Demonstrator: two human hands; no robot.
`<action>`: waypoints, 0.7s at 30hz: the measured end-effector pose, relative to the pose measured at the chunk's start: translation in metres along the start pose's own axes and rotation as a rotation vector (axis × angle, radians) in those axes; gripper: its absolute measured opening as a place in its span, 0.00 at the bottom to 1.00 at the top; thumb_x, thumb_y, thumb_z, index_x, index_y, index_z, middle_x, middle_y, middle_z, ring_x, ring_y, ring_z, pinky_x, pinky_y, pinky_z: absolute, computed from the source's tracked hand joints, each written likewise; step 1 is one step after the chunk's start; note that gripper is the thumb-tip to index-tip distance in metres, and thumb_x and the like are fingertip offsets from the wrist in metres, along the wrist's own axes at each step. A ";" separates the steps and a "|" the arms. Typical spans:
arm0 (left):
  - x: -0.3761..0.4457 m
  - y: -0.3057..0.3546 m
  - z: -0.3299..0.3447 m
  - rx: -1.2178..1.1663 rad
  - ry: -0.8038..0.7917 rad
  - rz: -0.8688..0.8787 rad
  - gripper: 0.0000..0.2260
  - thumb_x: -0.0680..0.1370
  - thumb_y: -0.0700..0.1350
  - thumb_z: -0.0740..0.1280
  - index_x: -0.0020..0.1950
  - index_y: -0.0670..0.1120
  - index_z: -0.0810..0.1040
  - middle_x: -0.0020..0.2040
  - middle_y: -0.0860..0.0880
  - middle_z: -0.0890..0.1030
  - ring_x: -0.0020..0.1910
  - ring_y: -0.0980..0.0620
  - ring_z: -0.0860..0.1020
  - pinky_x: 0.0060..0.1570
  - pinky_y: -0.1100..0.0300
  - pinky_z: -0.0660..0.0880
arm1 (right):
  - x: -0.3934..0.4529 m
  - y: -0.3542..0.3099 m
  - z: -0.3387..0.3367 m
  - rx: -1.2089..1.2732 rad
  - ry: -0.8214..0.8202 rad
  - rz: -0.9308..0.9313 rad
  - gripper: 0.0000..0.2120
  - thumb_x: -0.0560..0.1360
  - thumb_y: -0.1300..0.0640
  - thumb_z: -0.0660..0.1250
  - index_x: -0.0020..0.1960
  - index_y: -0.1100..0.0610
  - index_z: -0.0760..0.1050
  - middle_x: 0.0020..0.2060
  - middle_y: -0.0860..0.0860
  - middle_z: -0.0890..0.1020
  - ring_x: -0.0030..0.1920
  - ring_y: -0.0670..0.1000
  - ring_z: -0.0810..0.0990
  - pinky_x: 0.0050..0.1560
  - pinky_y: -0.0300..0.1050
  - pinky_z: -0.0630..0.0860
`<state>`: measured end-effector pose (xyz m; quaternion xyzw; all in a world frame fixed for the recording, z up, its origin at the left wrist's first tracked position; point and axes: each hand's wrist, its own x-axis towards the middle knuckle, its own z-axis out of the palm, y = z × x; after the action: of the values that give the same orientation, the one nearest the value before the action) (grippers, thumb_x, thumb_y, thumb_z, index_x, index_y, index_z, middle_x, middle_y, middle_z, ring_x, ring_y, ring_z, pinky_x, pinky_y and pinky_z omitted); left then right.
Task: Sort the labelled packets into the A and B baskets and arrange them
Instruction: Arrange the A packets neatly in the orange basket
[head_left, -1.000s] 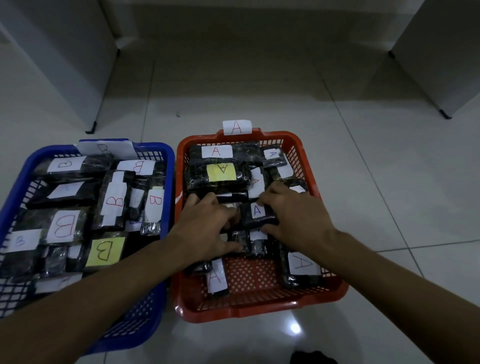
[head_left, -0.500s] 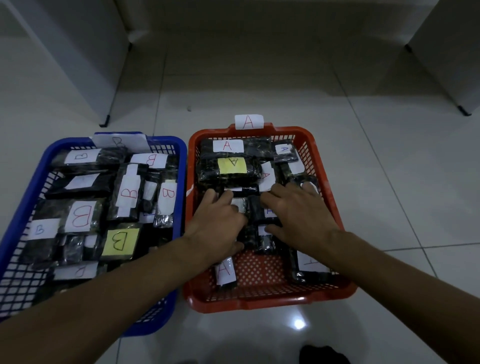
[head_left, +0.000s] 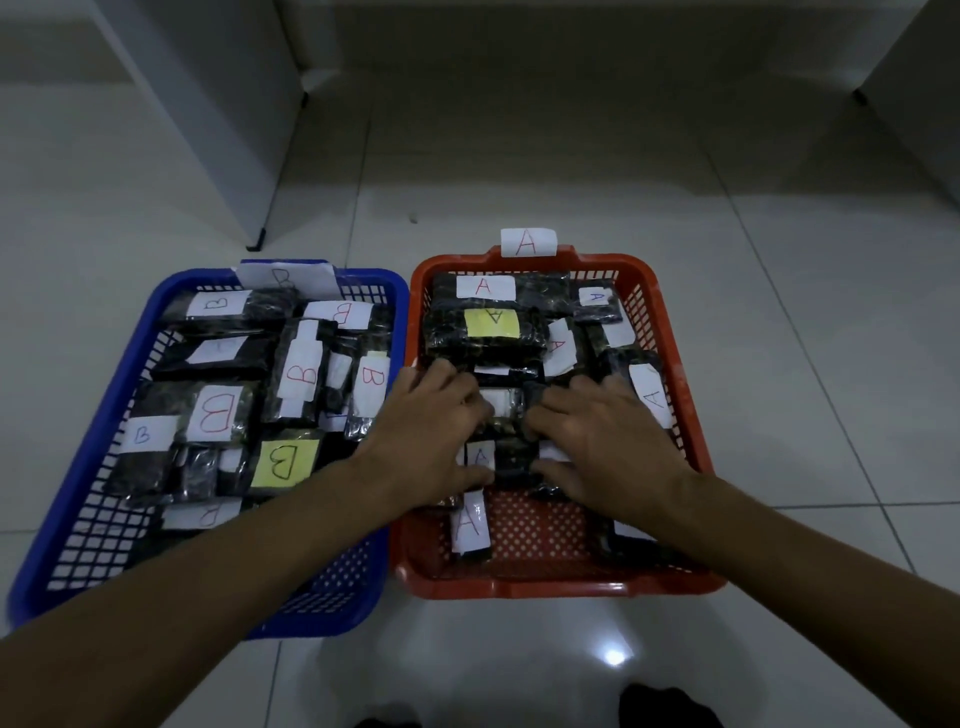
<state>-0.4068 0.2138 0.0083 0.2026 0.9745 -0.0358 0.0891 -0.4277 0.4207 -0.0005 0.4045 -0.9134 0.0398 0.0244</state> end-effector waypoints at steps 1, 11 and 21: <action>-0.006 -0.006 -0.002 -0.038 0.053 -0.018 0.31 0.73 0.67 0.63 0.71 0.52 0.68 0.67 0.51 0.69 0.68 0.48 0.61 0.63 0.50 0.61 | -0.001 -0.004 -0.001 0.040 -0.043 -0.090 0.19 0.65 0.49 0.79 0.53 0.50 0.80 0.47 0.48 0.82 0.48 0.51 0.79 0.48 0.52 0.77; -0.031 -0.031 -0.012 -0.167 -0.183 -0.020 0.44 0.69 0.69 0.67 0.79 0.55 0.54 0.79 0.57 0.51 0.76 0.49 0.43 0.74 0.46 0.48 | 0.012 -0.035 0.039 -0.046 -0.243 -0.601 0.19 0.73 0.54 0.72 0.62 0.41 0.77 0.47 0.45 0.83 0.45 0.49 0.80 0.47 0.47 0.68; -0.038 -0.032 -0.001 -0.109 -0.137 -0.083 0.49 0.65 0.73 0.67 0.79 0.55 0.50 0.80 0.55 0.49 0.77 0.47 0.42 0.75 0.43 0.49 | 0.002 -0.001 -0.006 0.297 0.146 -0.193 0.19 0.72 0.42 0.68 0.59 0.50 0.75 0.53 0.48 0.78 0.52 0.48 0.75 0.50 0.42 0.75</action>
<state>-0.3857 0.1702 0.0175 0.1541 0.9742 -0.0004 0.1651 -0.4284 0.4197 0.0052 0.4853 -0.8503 0.2006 0.0342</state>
